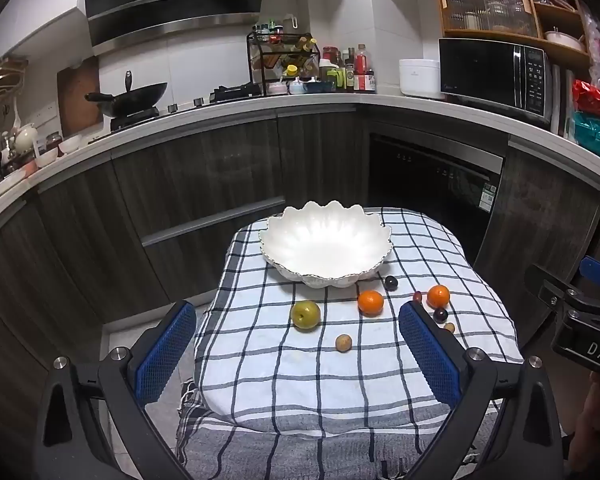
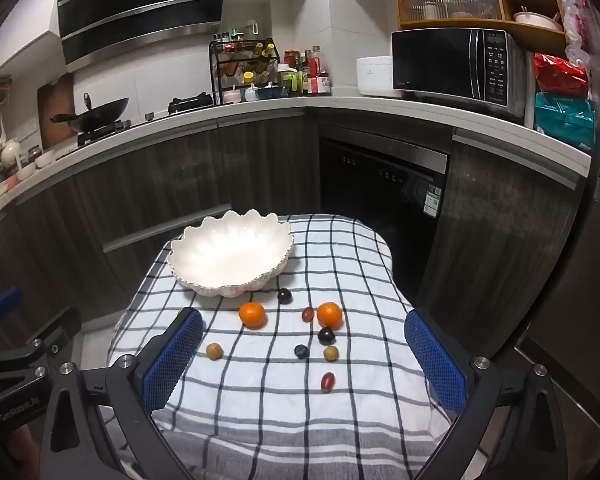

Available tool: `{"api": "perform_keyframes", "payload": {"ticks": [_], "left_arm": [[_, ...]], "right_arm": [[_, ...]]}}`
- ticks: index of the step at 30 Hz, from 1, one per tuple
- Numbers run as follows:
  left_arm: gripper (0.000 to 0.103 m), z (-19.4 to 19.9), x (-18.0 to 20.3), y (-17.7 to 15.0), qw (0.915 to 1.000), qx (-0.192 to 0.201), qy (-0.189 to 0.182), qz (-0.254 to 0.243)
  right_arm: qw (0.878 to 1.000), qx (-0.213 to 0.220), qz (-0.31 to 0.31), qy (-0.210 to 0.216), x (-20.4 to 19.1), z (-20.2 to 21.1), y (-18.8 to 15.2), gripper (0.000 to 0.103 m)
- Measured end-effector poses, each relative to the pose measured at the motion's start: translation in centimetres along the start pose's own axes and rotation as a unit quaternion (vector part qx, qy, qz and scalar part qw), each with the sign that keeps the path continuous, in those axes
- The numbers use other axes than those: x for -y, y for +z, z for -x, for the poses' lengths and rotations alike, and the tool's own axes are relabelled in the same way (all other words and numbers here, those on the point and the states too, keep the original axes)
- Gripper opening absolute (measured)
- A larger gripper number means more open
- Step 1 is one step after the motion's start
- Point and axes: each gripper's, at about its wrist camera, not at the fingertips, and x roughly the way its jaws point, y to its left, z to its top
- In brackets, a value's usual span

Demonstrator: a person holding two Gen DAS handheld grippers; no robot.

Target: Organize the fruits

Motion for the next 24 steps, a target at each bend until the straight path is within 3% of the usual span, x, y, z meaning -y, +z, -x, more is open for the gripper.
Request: {"api": "perform_keyframes", "payload": {"ticks": [1,4,24], "left_arm": [[0.103,-0.58,-0.19,0.08,0.9999,-0.012,-0.003,0.002],[0.103,0.04,-0.24,-0.27,1.0,0.007,0.0,-0.001],[0.103,-0.07,0.01,-0.06,1.0,-0.001,0.002,-0.004]], "right_arm": [[1.0,0.007,0.003,0.0,-0.04,0.07,-0.03,0.102],[1.0,0.006,0.003,0.0,-0.04,0.08,-0.05,0.102],[1.0,0.007,0.003,-0.001,-0.35,0.36,0.22,0.102]]}}
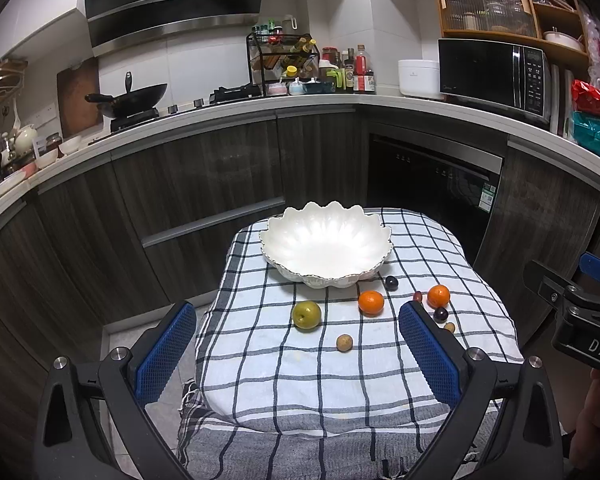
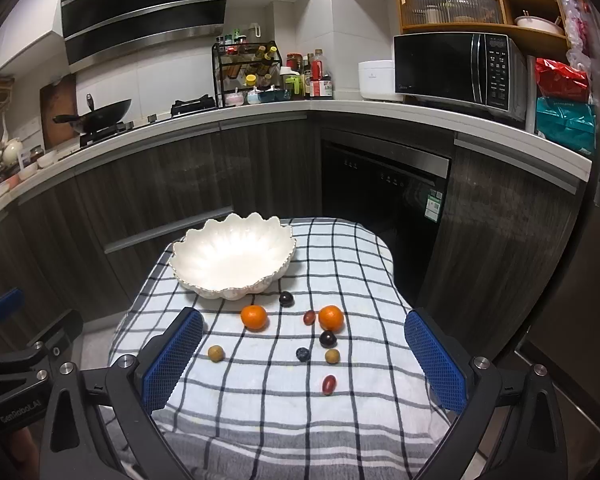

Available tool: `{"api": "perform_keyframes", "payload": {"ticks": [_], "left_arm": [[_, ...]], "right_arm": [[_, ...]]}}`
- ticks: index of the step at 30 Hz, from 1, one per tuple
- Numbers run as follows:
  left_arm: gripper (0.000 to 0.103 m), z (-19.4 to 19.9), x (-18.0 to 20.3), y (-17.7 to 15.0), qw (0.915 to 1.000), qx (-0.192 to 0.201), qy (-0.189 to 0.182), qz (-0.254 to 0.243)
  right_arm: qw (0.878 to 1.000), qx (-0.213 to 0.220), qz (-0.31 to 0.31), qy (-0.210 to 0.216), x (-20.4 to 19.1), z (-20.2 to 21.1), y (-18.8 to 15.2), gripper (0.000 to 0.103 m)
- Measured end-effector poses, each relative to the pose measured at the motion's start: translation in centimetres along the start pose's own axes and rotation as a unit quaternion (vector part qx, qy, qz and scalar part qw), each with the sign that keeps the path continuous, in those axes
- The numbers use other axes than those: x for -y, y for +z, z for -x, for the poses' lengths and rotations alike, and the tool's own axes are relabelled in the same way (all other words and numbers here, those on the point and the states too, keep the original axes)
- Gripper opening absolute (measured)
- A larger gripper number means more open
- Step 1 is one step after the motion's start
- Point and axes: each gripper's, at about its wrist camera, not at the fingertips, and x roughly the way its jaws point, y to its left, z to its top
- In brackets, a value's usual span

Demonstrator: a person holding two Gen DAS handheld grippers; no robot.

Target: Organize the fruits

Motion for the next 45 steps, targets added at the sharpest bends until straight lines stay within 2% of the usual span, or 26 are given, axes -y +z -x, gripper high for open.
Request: {"api": "perform_keyframes", "payload": {"ticks": [45], "left_arm": [[0.103,-0.05,-0.07,0.01,1.0,-0.001,0.0,0.002]], "right_arm": [[1.0,-0.002,0.001,0.003,-0.14,0.12,0.05,0.102]]}}
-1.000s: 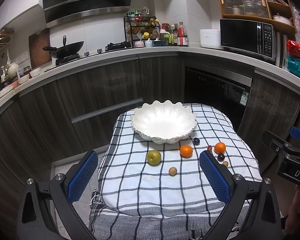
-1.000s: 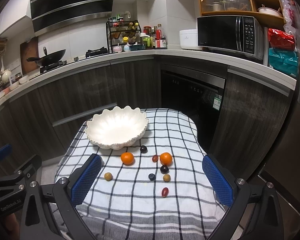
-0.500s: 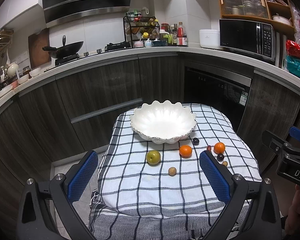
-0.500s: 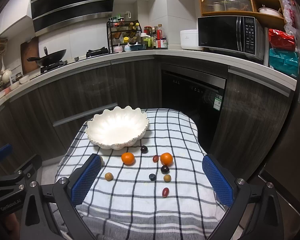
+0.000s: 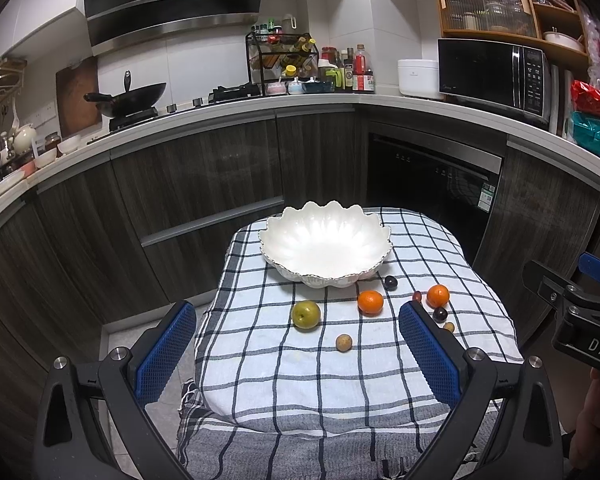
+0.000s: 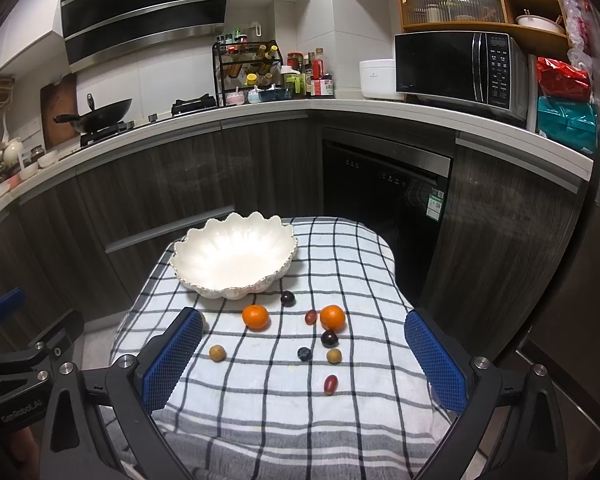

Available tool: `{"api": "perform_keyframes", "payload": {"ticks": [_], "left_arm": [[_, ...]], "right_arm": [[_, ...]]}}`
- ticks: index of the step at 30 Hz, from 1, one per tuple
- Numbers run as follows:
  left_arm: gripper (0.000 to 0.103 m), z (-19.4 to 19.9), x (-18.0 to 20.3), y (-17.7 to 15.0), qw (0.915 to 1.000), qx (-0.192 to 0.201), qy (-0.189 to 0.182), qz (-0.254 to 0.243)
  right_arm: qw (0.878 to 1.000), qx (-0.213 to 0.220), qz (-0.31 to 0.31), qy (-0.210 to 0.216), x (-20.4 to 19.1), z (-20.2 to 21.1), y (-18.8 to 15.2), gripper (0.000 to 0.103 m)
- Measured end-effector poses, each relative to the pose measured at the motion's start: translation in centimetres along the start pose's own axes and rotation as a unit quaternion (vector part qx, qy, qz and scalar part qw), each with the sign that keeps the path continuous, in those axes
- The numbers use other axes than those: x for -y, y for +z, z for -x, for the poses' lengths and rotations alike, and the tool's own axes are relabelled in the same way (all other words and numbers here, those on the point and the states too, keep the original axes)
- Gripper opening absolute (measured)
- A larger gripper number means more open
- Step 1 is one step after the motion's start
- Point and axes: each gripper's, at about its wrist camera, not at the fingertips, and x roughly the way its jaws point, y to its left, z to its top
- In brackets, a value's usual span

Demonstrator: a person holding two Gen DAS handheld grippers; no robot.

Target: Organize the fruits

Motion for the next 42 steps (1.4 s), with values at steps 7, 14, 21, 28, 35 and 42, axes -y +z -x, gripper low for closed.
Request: {"api": "perform_keyframes", "payload": {"ticks": [7,14,21,28,35,42], "left_arm": [[0.103,0.0,-0.1,0.0,1.0,0.0,0.0,0.0],[0.103,0.0,-0.1,0.0,1.0,0.0,0.0,0.0],[0.103,0.0,-0.1,-0.1,1.0,-0.001,-0.001,0.0],[0.103,0.0,-0.1,-0.1,1.0,-0.001,-0.001,0.0],[0.103,-0.2,-0.1,-0.2,1.0,-0.004,0.002,-0.004],[0.103,-1.1,0.6,0.1,0.9997,-0.014,0.0,-0.017]], "right_arm": [[1.0,0.0,0.001,0.001,0.0,0.0,0.0,0.102],[1.0,0.0,0.0,0.001,-0.1,0.0,0.0,0.102],[1.0,0.0,0.0,0.0,0.0,-0.1,0.0,0.102],[1.0,0.0,0.0,0.001,-0.1,-0.1,0.0,0.102],[1.0,-0.001,0.002,0.001,-0.1,-0.1,0.1,0.102],[1.0,-0.01,-0.001,-0.001,0.3,-1.3,0.2,0.102]]}}
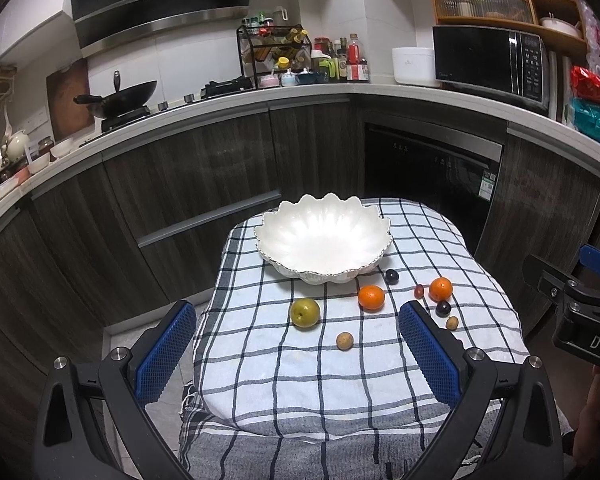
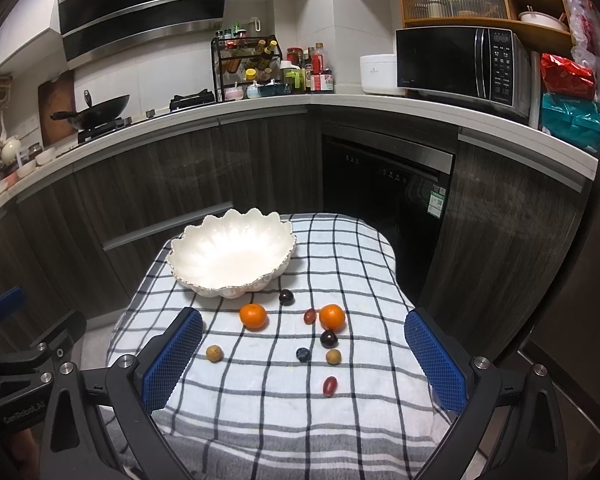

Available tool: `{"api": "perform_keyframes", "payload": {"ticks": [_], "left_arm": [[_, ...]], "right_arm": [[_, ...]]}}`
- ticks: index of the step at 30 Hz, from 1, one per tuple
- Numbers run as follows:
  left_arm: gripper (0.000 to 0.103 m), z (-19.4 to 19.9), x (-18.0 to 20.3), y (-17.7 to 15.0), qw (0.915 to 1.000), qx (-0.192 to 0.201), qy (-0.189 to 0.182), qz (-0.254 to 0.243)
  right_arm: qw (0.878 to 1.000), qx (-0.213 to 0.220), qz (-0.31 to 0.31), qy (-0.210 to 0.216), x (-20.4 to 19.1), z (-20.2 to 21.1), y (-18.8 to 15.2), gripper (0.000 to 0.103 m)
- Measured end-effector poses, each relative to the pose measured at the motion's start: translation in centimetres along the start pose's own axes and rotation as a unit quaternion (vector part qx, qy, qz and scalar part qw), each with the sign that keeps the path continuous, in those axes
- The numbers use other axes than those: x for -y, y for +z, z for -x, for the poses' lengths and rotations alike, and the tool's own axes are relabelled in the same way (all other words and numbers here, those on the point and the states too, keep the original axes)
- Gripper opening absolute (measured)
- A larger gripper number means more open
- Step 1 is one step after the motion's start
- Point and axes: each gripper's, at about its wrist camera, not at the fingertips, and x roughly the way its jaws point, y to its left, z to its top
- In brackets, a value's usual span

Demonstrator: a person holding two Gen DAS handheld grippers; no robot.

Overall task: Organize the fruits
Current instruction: 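Lower the left tool to the small brown fruit while the right tool approaches the red grape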

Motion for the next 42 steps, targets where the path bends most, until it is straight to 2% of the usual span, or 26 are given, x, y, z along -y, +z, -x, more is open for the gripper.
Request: {"api": "perform_keyframes", "payload": {"ticks": [17,20,25,38,42], "left_arm": [[0.103,-4.0,2.0,1.5,0.9981,-0.034,-0.03,-0.043],[0.098,-4.8,2.3,1.7,0.9976,-0.039,-0.035,-0.047],[0.097,-6.4,2.6,1.7,0.9965,-0.052,-0.04,-0.052],[0.097,-10.1,4.1,1.0,0.994,-0.059,-0.055,-0.074],[0.097,-11.3,4.8,0.7,0.9932,-0.058,-0.061,-0.08]], "right_arm": [[1.0,-0.031,-0.005,-0.004,0.8,-3.5,0.2,0.102],[0.999,-0.036,-0.009,-0.007,1.2,-4.2,0.2,0.102],[0.999,-0.051,-0.017,-0.01,1.6,-5.4,0.2,0.102],[0.997,-0.071,-0.024,-0.024,2.3,-9.3,-0.1,0.102],[0.997,-0.075,-0.018,-0.025,2.2,-10.2,-0.4,0.099]]}}
